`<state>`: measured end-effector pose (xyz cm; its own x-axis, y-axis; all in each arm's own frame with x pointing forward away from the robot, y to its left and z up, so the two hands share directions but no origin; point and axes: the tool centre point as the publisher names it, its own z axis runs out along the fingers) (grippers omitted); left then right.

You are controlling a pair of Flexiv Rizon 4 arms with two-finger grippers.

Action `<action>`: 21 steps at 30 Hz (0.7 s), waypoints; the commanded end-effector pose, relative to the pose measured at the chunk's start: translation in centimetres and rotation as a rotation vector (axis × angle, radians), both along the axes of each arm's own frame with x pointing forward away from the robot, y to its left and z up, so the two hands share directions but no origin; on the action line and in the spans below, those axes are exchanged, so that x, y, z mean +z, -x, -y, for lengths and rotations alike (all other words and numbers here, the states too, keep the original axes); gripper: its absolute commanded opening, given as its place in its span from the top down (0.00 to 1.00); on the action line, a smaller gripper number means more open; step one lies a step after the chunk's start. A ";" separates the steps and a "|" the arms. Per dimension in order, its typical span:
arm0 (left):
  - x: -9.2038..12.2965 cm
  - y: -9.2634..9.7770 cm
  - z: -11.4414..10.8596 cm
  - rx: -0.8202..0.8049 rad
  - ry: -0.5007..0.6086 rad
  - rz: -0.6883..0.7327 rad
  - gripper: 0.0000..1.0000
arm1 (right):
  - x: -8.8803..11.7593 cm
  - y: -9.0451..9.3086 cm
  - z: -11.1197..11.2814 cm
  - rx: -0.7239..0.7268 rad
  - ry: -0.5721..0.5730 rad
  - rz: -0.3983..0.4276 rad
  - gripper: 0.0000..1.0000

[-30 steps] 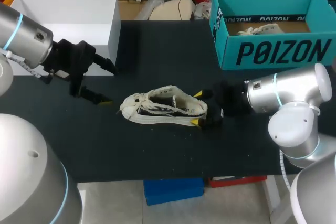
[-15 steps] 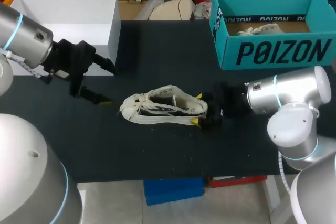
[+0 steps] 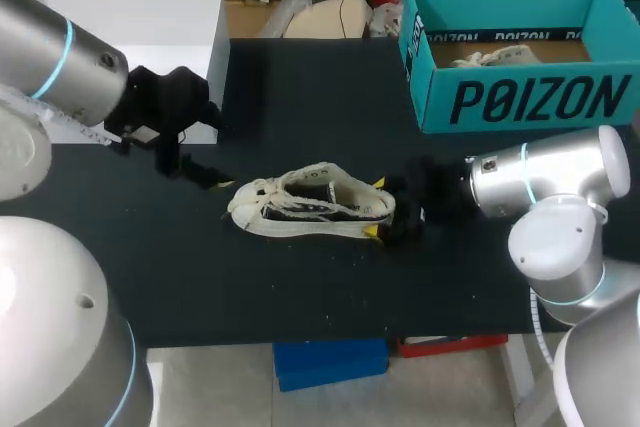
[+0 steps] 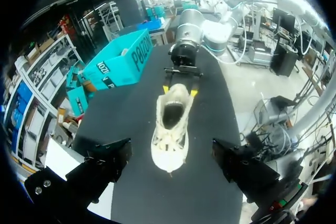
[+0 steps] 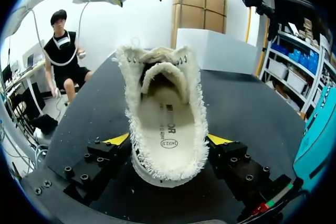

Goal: Take the shoe out of the shoebox, open the shoe tongue, remove and reinsert the insole, then place the shoe into the shoebox

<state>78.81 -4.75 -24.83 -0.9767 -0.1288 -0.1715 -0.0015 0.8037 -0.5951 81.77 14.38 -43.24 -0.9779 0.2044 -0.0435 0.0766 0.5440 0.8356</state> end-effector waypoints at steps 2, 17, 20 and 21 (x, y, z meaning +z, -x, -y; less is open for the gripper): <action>-0.2 0.6 2.3 0.104 -0.094 -0.157 0.00 | -0.2 -0.1 -0.2 -0.001 0.000 0.000 1.00; -0.3 0.1 2.3 0.174 -0.100 -0.196 0.00 | -0.2 -0.1 -0.2 -0.001 0.000 0.000 1.00; -0.5 -0.3 3.6 0.386 -0.199 -0.244 0.00 | -0.2 -0.1 -0.2 -0.001 0.000 0.000 1.00; -0.6 -0.4 4.1 0.454 -0.244 -0.264 0.00 | -0.2 -0.1 -0.2 -0.001 0.000 0.000 1.00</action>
<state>78.79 -6.68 -25.21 -0.9478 -0.3188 0.0030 -0.2784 0.8230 -0.4952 81.76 14.37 -43.25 -0.9779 0.2043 -0.0437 0.0761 0.5433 0.8361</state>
